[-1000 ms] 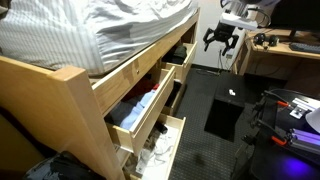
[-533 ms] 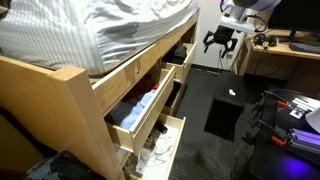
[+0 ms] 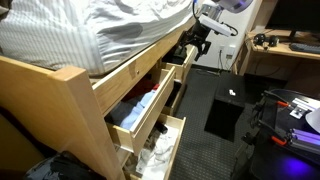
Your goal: Close the top left drawer and open the top right drawer
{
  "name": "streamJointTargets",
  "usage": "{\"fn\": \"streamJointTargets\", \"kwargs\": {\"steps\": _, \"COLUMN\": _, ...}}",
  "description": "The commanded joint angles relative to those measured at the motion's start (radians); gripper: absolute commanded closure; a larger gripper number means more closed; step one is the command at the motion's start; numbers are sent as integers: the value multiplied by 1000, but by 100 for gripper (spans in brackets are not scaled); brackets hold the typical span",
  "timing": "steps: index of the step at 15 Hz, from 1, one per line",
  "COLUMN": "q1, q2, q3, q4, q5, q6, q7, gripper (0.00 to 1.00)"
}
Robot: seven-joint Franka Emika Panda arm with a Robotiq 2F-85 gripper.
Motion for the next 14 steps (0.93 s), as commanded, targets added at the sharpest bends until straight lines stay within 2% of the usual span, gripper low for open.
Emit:
{"fn": "streamJointTargets", "kwargs": {"steps": 1, "q1": -3, "q2": 66, "q3": 96, "q4": -20, "q5": 206, "q6": -25, "q7": -253, "gripper": 0}}
{"fn": "streamJointTargets", "kwargs": {"steps": 2, "q1": -3, "q2": 81, "q3": 112, "q4": -39, "q5": 249, "q6": -53, "q7": -311, "gripper": 0}}
{"fn": "streamJointTargets", "kwargs": {"steps": 3, "q1": 24, "q2": 61, "q3": 72, "q4": -14, "q5": 181, "q6": -21, "q7": -202, "gripper": 0}}
{"fn": "streamJointTargets", "kwargs": {"steps": 6, "q1": 27, "q2": 94, "q3": 94, "q4": -32, "q5": 226, "q6": -29, "q7": -274, "gripper": 0}}
{"fn": "streamJointTargets", "kwargs": {"steps": 7, "q1": 42, "q2": 96, "q3": 95, "q4": -60, "q5": 258, "q6": 61, "q7": -256, "gripper": 0}}
{"fn": "streamJointTargets", "kwargs": {"steps": 9, "q1": 45, "q2": 156, "q3": 136, "q4": -69, "q5": 424, "q6": 210, "q7": -299, "gripper": 0}}
{"fn": "streamJointTargets", "kwargs": {"steps": 12, "q1": -63, "q2": 251, "q3": 342, "q4": -63, "q5": 701, "q6": 449, "q7": -391, "gripper": 0}}
{"fn": "streamJointTargets", "kwargs": {"steps": 14, "q1": -93, "q2": 281, "q3": 437, "q4": -63, "q5": 880, "q6": 533, "q7": -492, "gripper": 0}}
